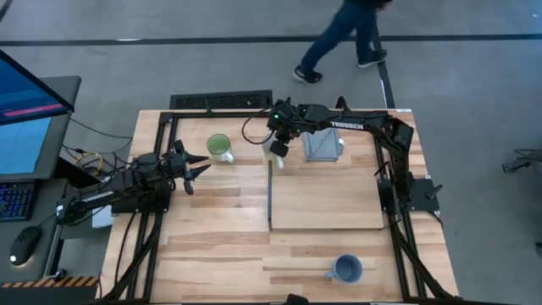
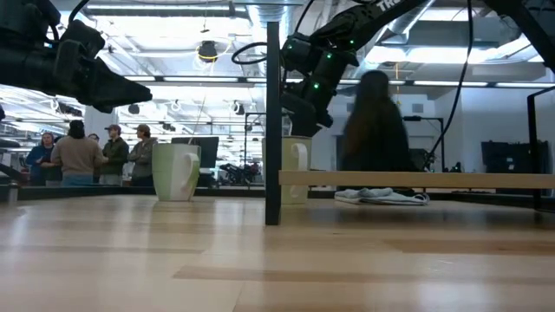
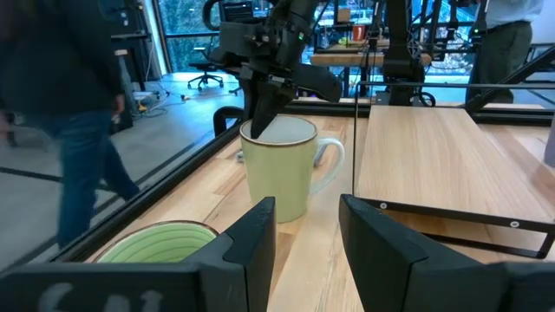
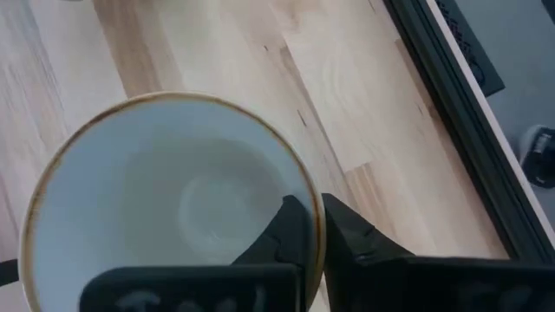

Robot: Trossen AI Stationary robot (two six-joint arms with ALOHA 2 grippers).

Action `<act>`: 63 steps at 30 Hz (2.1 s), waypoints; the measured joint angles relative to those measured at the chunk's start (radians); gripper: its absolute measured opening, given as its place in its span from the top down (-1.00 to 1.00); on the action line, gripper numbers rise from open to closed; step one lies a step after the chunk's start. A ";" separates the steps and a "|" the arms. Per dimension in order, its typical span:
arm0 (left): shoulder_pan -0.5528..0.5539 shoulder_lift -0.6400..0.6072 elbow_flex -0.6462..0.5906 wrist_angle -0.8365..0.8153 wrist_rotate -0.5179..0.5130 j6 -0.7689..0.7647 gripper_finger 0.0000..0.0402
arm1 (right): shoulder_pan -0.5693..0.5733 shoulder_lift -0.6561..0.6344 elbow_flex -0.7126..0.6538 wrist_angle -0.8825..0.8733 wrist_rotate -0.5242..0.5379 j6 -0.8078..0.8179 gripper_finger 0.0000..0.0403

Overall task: Stack small to large cups/mugs on shelf
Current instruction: Put the light green mug on the shelf

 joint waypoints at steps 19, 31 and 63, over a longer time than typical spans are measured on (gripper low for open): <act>0.000 0.000 0.000 0.000 -0.001 0.000 0.39 | 0.001 0.003 -0.003 0.017 -0.005 0.030 0.86; 0.000 0.001 0.000 0.000 -0.001 -0.009 0.39 | 0.008 -0.027 0.002 -0.027 0.008 0.053 0.87; 0.000 0.117 -0.003 0.036 -0.016 -0.020 0.39 | 0.157 -0.296 0.012 -0.321 0.093 0.369 0.88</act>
